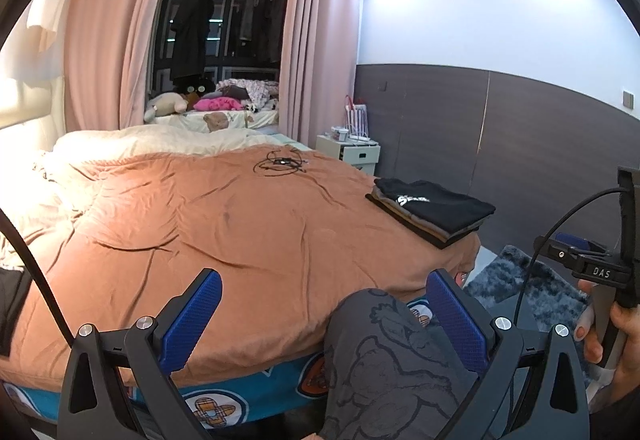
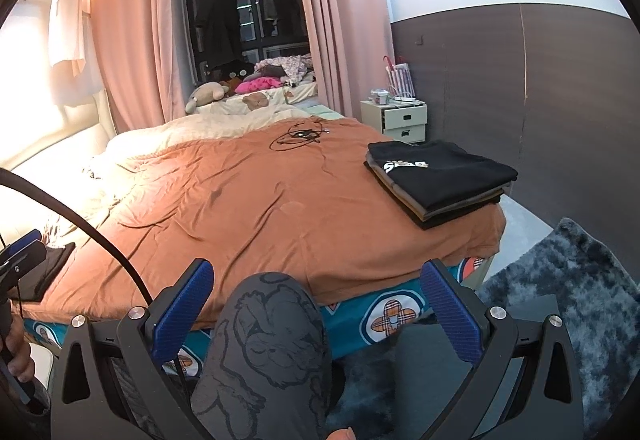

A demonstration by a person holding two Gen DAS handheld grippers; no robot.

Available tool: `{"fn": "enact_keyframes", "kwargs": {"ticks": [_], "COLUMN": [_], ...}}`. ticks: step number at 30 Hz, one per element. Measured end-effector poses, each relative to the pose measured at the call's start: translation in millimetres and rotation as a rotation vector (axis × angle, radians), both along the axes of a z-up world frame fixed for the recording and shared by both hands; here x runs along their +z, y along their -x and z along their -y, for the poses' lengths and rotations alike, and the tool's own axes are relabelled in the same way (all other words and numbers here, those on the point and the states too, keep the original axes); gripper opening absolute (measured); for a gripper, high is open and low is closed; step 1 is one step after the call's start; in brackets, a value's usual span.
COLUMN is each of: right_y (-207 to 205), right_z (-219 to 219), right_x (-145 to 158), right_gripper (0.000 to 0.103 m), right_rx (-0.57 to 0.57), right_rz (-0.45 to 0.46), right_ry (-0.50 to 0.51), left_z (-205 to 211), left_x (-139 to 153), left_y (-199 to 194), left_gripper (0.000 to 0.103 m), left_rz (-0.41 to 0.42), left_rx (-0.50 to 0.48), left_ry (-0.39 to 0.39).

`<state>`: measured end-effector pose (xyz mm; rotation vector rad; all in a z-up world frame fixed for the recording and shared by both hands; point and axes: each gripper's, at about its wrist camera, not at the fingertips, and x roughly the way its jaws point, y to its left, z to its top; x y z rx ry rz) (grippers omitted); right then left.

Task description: Fold small clothes

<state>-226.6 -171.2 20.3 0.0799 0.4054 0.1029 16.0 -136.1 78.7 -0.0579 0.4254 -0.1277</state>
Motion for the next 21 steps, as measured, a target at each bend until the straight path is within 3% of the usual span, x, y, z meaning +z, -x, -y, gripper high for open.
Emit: {"fn": "enact_keyframes", "kwargs": {"ticks": [21], "right_y": [11.5], "right_z": [16.2], "right_x": [-3.9], "right_gripper": [0.103], "right_rx": [-0.005], "right_rz": [0.01], "right_ry": [0.015], "left_z": [14.3], "left_x": [1.1], "left_y": [11.8], "left_gripper": [0.103], "left_rz": [-0.015], "left_rx": [-0.003], "left_ry": [0.009]}}
